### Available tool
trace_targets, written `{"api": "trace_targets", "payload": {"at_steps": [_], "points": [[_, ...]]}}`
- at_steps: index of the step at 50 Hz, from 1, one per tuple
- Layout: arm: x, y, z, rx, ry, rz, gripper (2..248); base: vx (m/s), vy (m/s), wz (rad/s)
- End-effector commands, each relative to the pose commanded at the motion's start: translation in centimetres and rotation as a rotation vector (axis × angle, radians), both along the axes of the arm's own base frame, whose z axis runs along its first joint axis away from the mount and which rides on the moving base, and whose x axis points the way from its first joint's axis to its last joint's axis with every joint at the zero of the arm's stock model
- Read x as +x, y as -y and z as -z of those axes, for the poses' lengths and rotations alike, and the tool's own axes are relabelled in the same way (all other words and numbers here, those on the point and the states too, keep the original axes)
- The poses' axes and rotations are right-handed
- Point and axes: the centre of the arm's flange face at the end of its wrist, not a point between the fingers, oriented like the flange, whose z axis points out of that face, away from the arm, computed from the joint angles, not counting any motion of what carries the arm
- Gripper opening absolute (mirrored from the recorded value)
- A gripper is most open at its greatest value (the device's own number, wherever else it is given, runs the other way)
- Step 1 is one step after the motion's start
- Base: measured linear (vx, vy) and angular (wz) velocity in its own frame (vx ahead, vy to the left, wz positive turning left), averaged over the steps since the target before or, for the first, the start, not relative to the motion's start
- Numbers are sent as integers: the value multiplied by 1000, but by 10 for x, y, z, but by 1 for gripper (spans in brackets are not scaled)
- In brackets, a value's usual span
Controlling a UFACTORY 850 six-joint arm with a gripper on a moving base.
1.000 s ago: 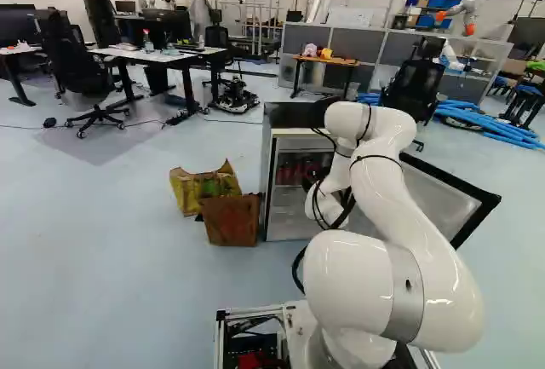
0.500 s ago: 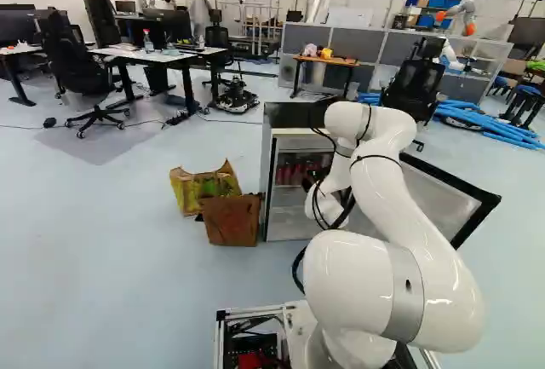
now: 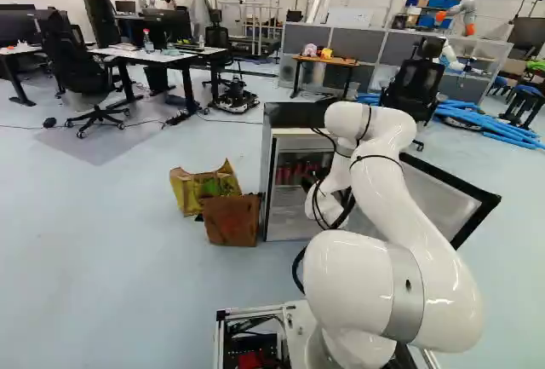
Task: Grab a drink from the fridge
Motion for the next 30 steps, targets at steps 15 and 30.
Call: {"api": "trace_targets", "payload": {"at_steps": [15, 30], "points": [[0, 0, 0, 0, 0, 0, 146, 0, 0, 0], [0, 0, 0, 0, 0, 0, 145, 0, 0, 0]]}}
